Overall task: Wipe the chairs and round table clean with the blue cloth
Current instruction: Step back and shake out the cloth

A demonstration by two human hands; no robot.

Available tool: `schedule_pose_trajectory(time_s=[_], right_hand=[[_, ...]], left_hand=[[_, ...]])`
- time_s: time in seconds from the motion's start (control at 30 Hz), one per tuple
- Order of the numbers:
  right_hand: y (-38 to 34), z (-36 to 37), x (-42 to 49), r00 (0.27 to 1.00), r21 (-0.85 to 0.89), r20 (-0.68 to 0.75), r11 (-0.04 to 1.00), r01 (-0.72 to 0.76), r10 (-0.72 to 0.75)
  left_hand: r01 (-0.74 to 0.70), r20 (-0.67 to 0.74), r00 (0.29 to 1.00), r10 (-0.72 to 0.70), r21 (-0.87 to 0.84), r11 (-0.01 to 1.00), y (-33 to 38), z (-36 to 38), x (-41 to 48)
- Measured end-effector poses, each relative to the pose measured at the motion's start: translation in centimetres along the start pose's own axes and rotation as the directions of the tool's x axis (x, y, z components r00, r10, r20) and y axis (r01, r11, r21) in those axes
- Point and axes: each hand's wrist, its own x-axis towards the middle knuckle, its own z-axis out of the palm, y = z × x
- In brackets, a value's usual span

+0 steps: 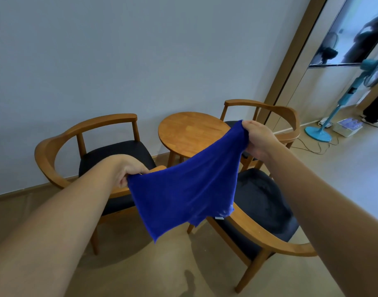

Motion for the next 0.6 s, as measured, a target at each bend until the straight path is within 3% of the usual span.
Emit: schedule_pose_trajectory(time_s=[0.17, 0.27, 0.33, 0.4, 0.5, 0.6], right_hand=[[0.4, -0.6, -0.3, 1.0, -0.047, -0.007, 0.999, -0.019, 0.019], [0.4, -1.0, -0.3, 0.999, -0.098, -0.02, 0.995, -0.03, 0.028], [0.5, -1.2, -0.2, 0.999, -0.186, -0.037, 0.982, -0.037, 0.03], [0.8, -1.4, 0.0, 0.996, -0.23, -0.09, 0.972, -0.041, 0.021], [1.0, -2.0, 0.2, 0.981, -0.138, -0.195, 0.99, -0.038, 0.01], [0.9, -2.7, 0.3, 0.997, -0.06, -0.066, 0.997, -0.043, 0.039]], left_hand=[[0.039, 0.062, 0.997, -0.038, -0.019, 0.999, 0.4, 0.1, -0.8], [-0.038, 0.005, 0.999, 0.04, -0.232, 0.972, 0.3, 0.0, -0.5], [-0.222, -0.114, 0.975, 0.19, -0.467, 0.856, 0.3, -0.2, 0.2], [-0.422, -0.282, 0.907, 0.314, -0.582, 0.695, 0.6, -0.4, 0.5], [-0.585, -0.456, 0.811, 0.367, -0.632, 0.508, 1.1, -0.8, 0.0], [-0.652, -0.55, 0.758, 0.351, -0.629, 0.423, 1.6, -1.4, -0.7]])
